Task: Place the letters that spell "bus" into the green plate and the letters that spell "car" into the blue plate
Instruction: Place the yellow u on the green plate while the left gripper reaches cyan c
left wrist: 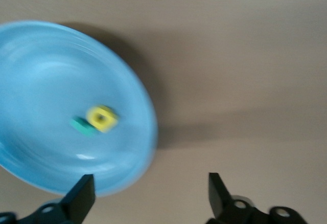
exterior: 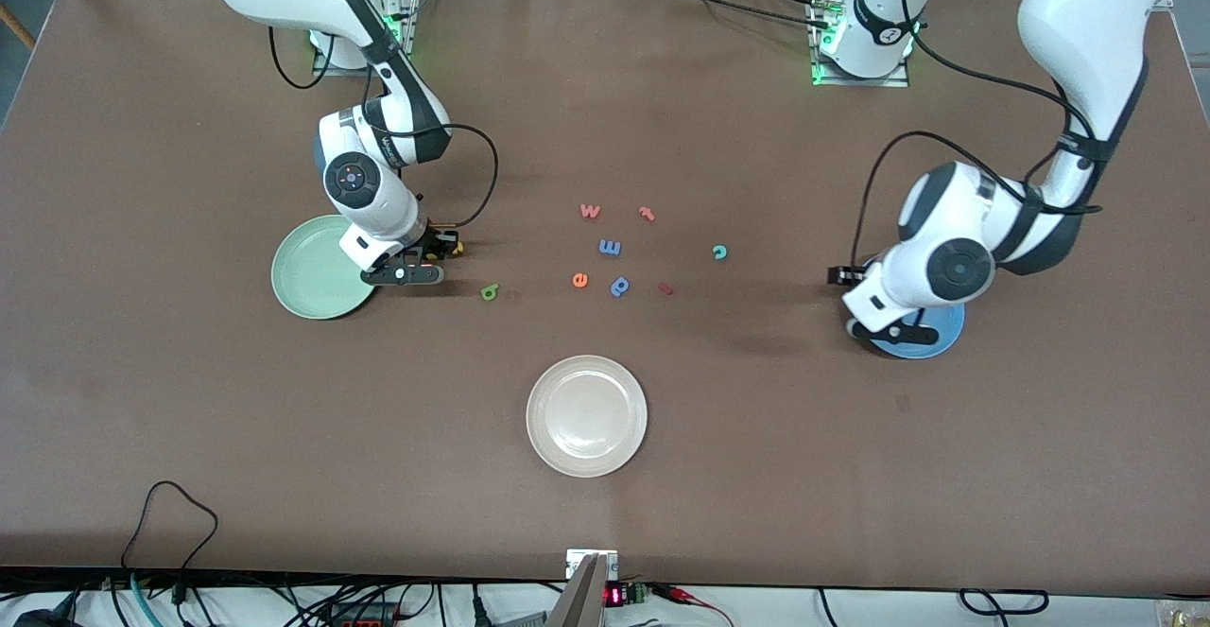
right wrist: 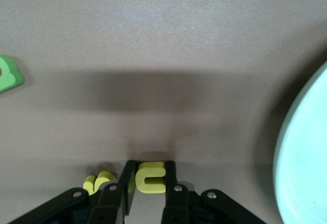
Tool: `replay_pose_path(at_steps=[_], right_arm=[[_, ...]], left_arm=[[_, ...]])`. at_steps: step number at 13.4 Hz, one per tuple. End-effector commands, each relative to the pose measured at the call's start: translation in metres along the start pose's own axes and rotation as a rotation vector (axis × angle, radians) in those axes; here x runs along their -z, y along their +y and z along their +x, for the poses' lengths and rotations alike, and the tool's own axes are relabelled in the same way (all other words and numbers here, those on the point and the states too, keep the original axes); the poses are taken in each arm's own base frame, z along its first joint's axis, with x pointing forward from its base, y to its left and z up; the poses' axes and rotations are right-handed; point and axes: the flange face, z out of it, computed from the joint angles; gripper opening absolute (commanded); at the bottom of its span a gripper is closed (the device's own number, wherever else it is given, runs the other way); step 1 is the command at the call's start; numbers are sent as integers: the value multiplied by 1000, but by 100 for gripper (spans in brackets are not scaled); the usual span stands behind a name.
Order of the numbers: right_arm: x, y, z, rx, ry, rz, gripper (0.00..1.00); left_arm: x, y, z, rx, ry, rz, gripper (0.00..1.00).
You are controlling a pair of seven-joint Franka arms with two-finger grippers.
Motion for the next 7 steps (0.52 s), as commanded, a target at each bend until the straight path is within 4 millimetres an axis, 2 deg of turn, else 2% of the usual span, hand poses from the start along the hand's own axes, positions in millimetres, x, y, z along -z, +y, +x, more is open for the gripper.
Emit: replay_pose_path(at_steps=[1,3,4,5,6,7], right_arm=[[27,11,11,14,44,16,0],[64,47,18,33,28,21,0],[83,72,22,45,32,27,0],[94,94,22,61,22,29,0],[96,117,23,68,2,32,0],[89,154,25,69,-20,35,0]], left_arm=[[12,80,-32,158,1,-3,100],[6,143,-55,262,38,-20,100],[3,158,-60,249,66,-41,95],[-2,165,-61,236,86,-71,88],[-14,172,-64,218,104,-107,82],[-32,176,-70,142,161,-144,80]])
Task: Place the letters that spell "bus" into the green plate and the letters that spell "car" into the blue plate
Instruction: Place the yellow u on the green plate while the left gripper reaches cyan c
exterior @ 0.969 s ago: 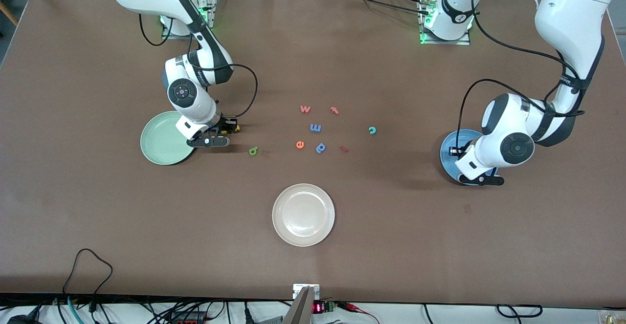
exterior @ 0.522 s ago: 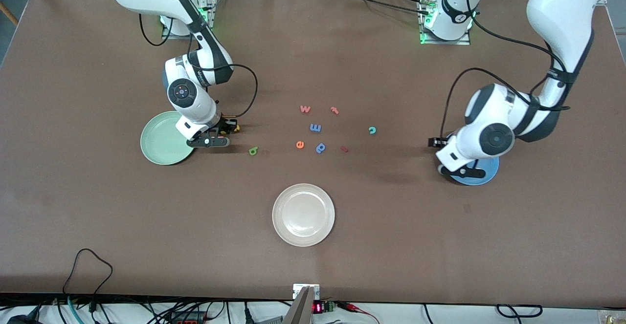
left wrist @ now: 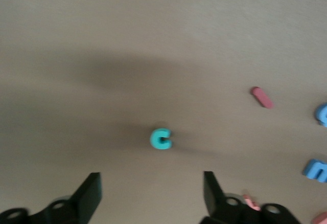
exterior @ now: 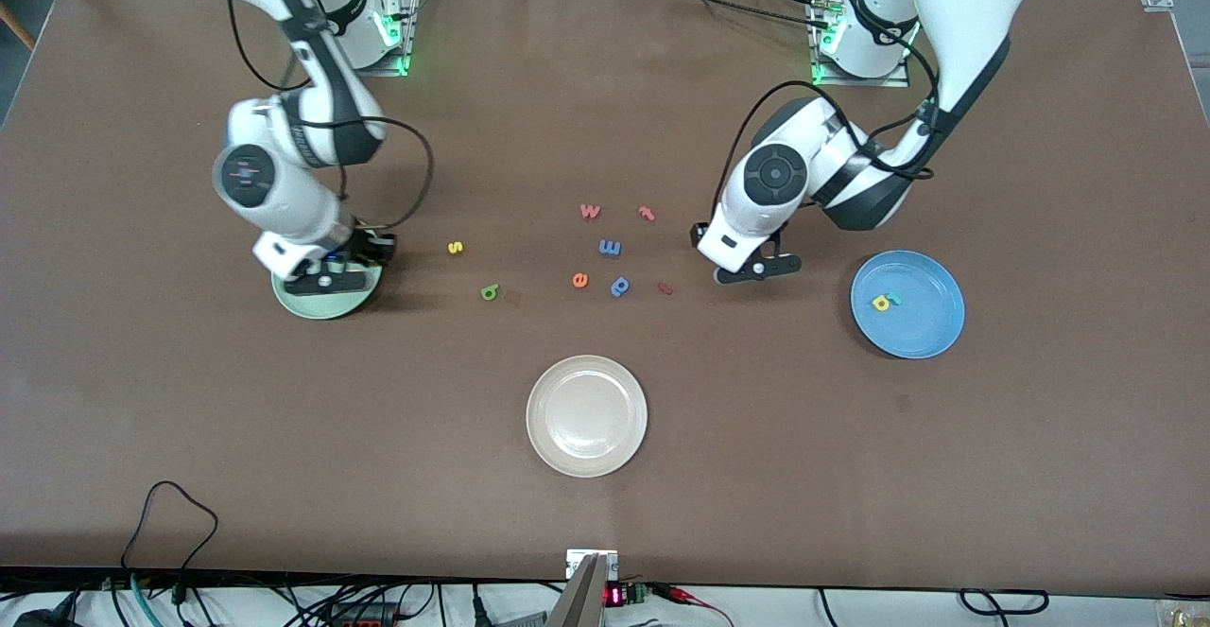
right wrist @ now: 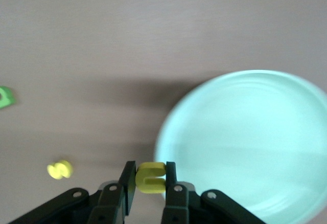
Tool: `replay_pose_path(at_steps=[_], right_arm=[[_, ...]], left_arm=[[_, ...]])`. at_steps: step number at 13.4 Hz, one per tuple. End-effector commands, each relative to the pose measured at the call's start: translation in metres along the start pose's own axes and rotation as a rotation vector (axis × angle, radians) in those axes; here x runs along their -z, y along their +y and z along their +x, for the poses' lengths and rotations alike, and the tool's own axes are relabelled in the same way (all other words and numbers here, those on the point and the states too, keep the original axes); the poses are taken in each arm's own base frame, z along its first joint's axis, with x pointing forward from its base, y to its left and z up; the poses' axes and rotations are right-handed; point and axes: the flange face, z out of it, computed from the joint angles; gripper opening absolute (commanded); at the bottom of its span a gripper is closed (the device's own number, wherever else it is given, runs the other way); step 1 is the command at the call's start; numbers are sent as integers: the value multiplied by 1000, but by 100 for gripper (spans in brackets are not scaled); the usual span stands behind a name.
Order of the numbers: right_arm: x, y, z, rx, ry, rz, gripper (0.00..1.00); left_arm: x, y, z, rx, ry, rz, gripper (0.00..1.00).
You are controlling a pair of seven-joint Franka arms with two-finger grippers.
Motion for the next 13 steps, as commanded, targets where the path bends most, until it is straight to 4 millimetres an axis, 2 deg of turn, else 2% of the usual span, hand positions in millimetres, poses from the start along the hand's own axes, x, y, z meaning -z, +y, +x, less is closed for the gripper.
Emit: replay_pose_path(at_steps=[1,3,4,5,6,7,8,9,11,13], right_arm=[[-9,63,-7,23,-40,8,0],[-29,88,-9,19,-70,14,13],[-36,90,-8,17,-74,12,25],[-42,91,-7,17,-69,11,41],[-46,91,-6,17,-65,9,44],[-48,90,-6,16,-62,9,55],[-47,90,-4,18,-56,8,71],[-44,88,-4,21,-51,8,77],[-36,75,-4,32,-47,10,79],[-31,36,-4,98,-38,9,79]], left_arm=[[-34,-10,-6,-104,75,-67,78],[-51,-11,-10,-154,84,-56,74],[-60,-11,-12,-187,90,-38,71],[-68,-13,-12,-201,91,-27,70],[-73,-14,-12,-215,96,-18,65],[-75,-15,-10,-217,99,-15,64],[-76,-15,-9,-210,98,-18,61],[-77,-15,-10,-212,98,-17,56],[-79,-14,-11,-211,94,-17,51],[-79,-13,-9,-206,94,-20,51]])
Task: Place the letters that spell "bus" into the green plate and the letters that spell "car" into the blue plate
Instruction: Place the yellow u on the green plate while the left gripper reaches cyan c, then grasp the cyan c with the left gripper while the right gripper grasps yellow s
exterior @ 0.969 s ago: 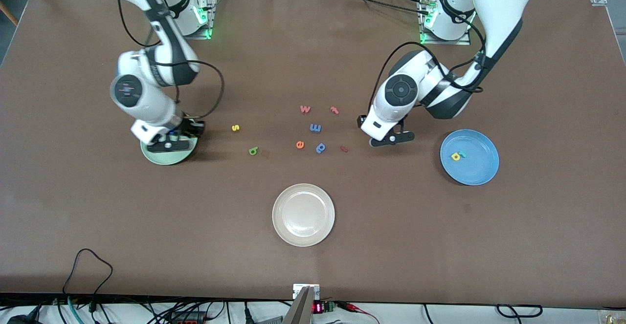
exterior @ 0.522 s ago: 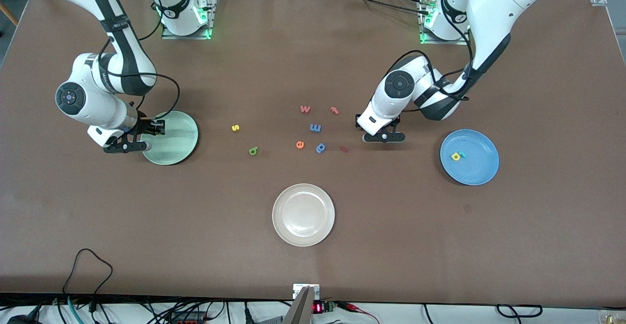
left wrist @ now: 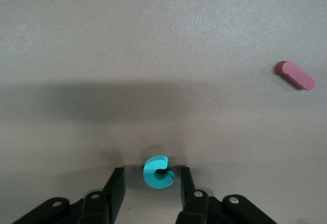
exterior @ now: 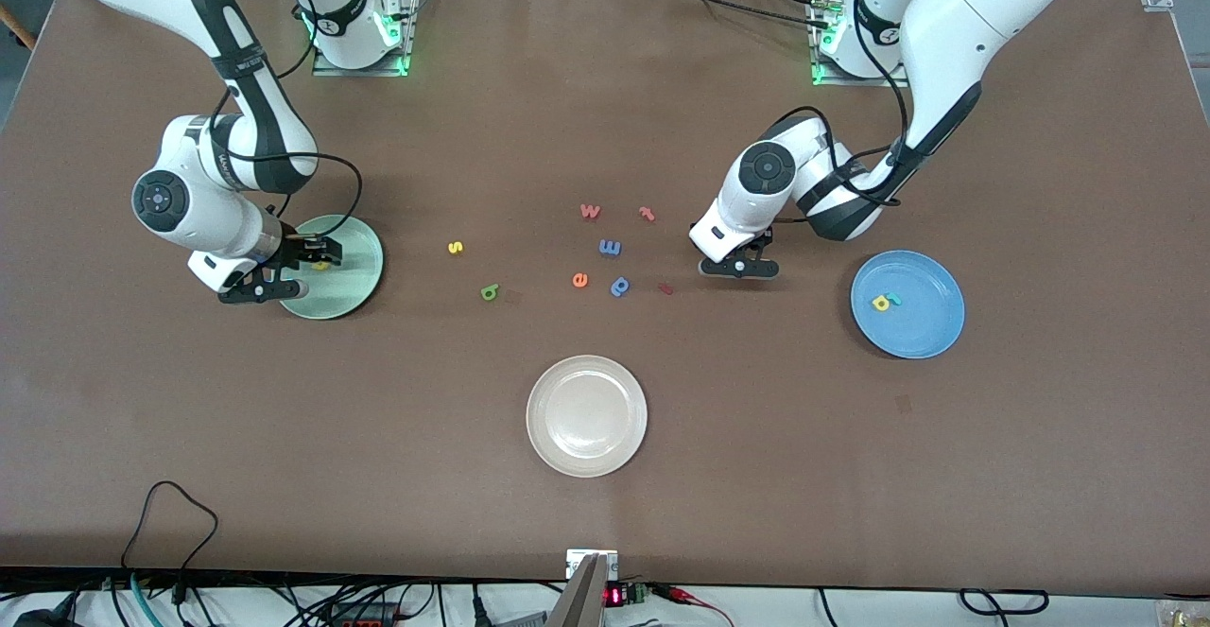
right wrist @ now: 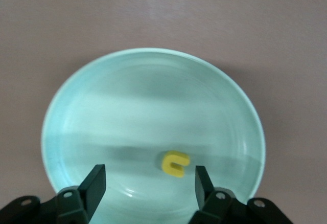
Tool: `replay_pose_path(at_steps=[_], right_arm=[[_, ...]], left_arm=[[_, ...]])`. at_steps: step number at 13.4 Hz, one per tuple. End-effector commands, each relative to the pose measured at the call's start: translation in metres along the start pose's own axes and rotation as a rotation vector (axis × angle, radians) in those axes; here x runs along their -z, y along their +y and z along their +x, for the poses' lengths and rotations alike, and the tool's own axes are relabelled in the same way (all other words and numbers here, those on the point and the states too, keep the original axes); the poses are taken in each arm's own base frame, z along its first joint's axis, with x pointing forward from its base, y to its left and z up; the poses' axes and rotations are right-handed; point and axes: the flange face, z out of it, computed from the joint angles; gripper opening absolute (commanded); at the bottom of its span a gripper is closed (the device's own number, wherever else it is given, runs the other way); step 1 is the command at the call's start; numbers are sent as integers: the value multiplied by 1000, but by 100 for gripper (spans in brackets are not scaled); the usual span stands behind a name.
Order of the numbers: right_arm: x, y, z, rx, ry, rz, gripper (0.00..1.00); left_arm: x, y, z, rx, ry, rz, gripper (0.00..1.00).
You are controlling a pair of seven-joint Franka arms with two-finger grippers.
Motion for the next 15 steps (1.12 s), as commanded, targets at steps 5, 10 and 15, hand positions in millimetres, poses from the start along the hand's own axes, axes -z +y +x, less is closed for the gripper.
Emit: replay_pose_path(at_steps=[5,10,15], right_arm=[[10,-143,-10,37,11,-4,65],[-12,-196,-19,20,-3,-17,46],[-40,-218,-21,11,3,-19,48]], left_arm=[[-8,-3,8,5,27,-30,35],[27,-20,22,14,29,106,16],[91,-69,62,-75,-87,353,17]])
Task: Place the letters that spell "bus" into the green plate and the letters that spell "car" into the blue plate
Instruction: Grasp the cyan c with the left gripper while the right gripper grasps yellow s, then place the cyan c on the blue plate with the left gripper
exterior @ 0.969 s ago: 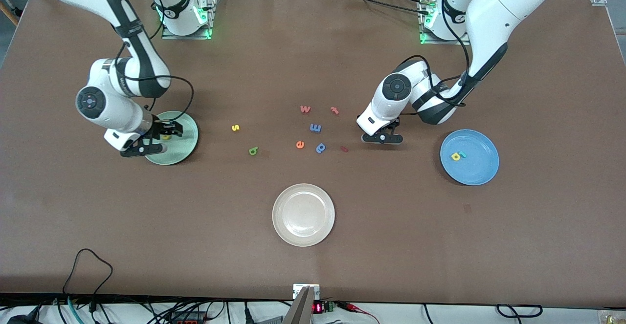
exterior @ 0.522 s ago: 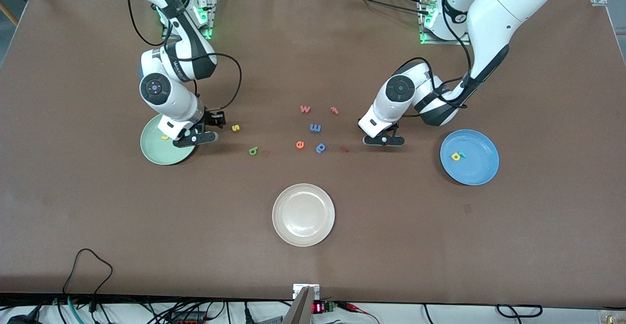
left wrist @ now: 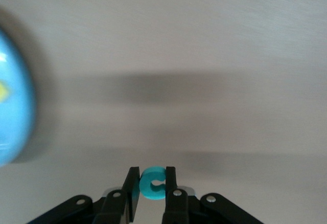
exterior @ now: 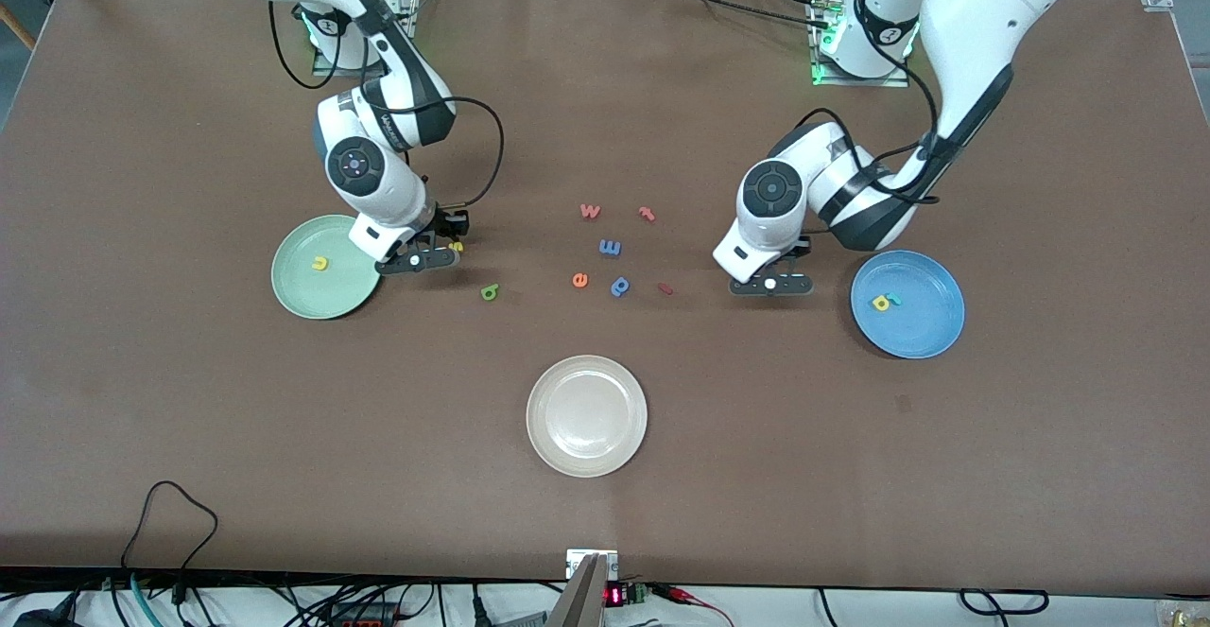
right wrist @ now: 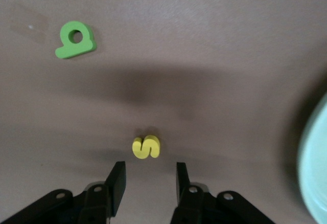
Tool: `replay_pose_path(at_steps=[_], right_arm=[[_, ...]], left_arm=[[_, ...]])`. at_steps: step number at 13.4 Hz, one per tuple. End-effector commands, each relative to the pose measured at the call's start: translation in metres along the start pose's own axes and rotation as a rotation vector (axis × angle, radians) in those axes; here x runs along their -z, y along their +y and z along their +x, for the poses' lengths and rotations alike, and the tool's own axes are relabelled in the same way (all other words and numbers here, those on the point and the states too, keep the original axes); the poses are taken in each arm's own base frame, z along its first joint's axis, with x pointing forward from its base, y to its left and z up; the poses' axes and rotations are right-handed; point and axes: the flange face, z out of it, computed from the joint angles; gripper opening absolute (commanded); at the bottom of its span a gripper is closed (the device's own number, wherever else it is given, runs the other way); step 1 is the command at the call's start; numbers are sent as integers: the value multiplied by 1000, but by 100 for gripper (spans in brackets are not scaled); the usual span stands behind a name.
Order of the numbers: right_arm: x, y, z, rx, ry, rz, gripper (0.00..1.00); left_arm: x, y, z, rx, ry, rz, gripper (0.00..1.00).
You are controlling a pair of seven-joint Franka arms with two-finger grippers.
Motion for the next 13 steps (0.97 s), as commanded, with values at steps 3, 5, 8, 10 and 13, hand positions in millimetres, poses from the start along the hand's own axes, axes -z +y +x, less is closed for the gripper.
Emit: replay_pose_path(at_steps=[3,5,8,10,13], right_arm=[[-18,-8,3,-3,15,0,48],[-23,-8,3,-4,12,0,48],[-25,-9,3,-4,15,1,48],[-27,-9,5,-4,26,4,48],[-32,-14,3,3,29,5,48]], left_arm=[[17,-97,45,-153,-52,48,17],[4,-142,59,-183,-57,21,17],[-28,-198,80,-233,-23,-42,21],[-35,-206,82,-238,-25,-58,99],[-6,-194,73,-257,-34,-37,100]])
